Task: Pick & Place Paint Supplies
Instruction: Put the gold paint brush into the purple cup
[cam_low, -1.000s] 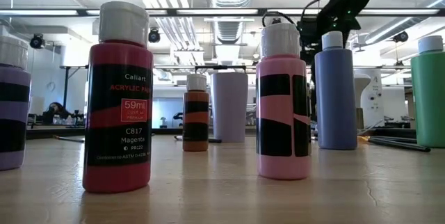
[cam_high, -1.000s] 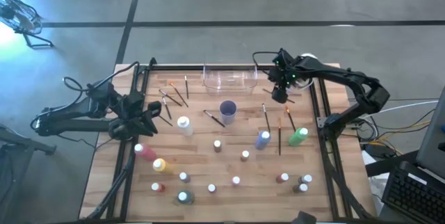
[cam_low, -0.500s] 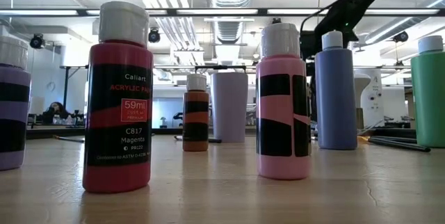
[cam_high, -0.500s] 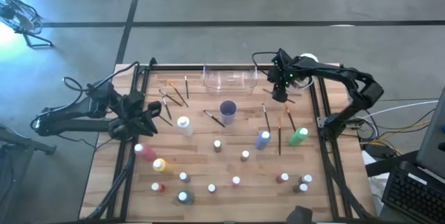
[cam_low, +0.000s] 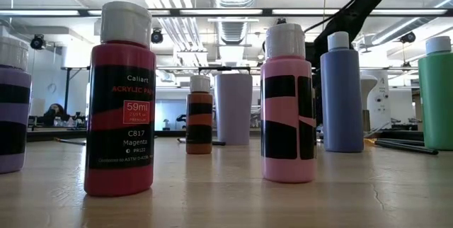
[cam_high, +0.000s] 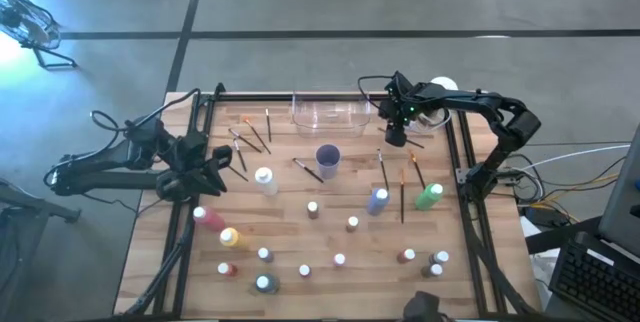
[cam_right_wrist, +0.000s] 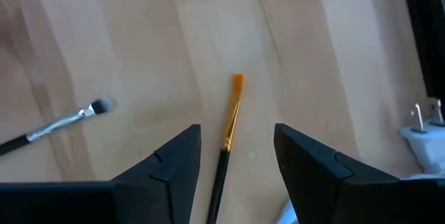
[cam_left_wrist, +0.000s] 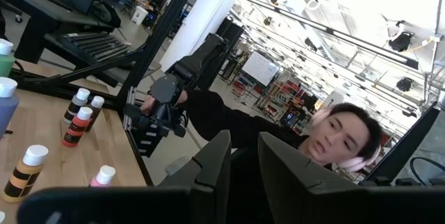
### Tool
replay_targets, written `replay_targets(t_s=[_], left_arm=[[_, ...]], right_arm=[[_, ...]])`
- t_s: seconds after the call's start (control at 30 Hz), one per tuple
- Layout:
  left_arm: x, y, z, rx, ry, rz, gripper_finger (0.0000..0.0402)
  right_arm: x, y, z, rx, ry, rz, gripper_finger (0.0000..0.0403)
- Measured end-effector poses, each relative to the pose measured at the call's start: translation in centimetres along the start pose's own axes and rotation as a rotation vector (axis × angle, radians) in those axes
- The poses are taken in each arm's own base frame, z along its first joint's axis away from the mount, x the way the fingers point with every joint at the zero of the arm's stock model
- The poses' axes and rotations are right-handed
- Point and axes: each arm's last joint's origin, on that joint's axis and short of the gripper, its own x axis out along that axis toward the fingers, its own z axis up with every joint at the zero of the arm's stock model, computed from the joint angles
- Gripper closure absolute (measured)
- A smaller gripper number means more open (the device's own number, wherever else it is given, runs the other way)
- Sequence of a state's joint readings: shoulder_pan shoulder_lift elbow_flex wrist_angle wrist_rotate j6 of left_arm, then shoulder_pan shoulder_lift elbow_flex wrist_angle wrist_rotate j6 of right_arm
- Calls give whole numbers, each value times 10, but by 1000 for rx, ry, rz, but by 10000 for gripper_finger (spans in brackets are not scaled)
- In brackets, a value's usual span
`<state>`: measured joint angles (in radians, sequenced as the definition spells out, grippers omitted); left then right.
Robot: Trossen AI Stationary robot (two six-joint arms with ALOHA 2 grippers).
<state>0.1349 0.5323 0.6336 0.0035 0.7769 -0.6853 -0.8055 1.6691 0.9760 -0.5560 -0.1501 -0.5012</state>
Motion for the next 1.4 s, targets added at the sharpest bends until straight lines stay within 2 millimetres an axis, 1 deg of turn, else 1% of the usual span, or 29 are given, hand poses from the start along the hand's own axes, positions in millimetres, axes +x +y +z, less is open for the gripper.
replay_targets(t_s=[0.13,0.4,0.67,0.83,0.93,1.4], left_arm=[[0,0,0,0,0,0,321],[0,0,0,0,0,0,321],[0,0,0,0,0,0,321],[0,0,0,0,0,0,321],[0,0,0,0,0,0,321],[0,0,0,0,0,0,321]], right_arm=[[0,0,1,-3,-15,11,219],[1,0,2,-5,-42,38,242],[2,1,1,26,-31,44,260],[6,4,-5,37,-14,53,264],[9,5,-9,38,-13,53,261],[13,3,-6,40,-86,14,219]])
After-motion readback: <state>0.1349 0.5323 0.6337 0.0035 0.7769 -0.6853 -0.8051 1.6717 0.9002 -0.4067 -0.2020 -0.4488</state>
